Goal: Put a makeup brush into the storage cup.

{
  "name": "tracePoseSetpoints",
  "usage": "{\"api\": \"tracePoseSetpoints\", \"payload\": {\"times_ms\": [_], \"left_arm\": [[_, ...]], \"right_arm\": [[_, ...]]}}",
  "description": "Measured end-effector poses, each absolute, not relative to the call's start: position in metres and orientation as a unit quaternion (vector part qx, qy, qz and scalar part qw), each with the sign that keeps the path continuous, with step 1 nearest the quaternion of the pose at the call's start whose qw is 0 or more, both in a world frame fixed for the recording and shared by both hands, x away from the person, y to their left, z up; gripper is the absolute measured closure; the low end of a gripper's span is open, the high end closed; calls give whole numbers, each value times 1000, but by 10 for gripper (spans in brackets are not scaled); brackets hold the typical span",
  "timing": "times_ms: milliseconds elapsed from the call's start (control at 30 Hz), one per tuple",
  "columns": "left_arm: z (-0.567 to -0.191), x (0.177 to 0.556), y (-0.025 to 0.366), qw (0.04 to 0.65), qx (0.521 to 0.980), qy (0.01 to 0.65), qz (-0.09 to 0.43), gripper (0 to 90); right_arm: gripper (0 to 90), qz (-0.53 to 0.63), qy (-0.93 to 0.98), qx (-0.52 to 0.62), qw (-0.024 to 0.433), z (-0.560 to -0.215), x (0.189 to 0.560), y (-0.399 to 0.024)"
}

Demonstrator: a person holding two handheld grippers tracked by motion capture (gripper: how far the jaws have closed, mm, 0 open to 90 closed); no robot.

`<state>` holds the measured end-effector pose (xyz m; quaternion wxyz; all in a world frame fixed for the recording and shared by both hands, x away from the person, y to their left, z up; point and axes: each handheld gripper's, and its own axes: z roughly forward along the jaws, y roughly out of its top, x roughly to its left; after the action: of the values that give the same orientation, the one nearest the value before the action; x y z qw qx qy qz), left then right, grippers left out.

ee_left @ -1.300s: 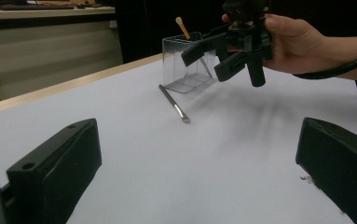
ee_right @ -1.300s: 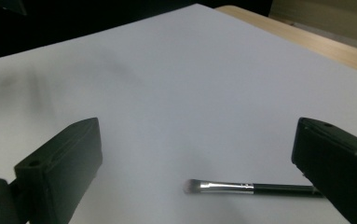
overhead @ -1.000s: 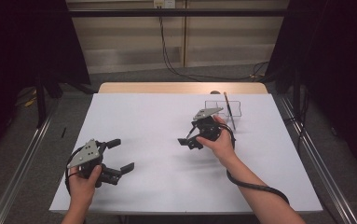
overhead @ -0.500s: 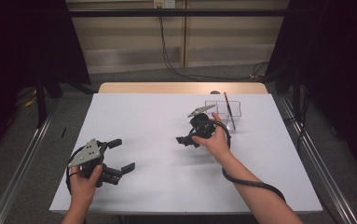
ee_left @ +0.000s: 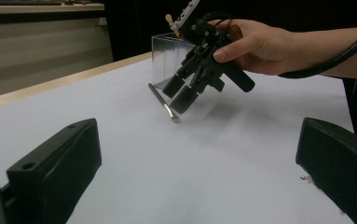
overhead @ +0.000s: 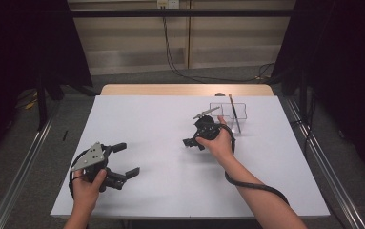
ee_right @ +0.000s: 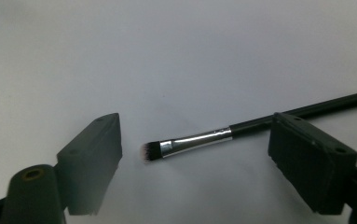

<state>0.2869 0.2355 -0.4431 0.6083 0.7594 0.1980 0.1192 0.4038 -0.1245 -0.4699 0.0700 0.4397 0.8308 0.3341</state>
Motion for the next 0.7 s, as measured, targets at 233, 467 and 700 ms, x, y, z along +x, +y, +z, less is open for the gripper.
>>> {"api": "tracePoseSetpoints", "payload": {"times_ms": [233, 467, 700], "left_arm": [[-444, 287, 235, 609, 760, 197, 116, 0], [-445, 287, 234, 611, 759, 198, 112, 0], [-445, 288, 235, 608, 761, 197, 113, 0]], "right_arm": [[183, 319, 827, 457, 70, -469, 407, -126], [200, 313, 817, 480, 73, -473, 408, -126], [185, 319, 811, 485, 80, -474, 409, -124]]}}
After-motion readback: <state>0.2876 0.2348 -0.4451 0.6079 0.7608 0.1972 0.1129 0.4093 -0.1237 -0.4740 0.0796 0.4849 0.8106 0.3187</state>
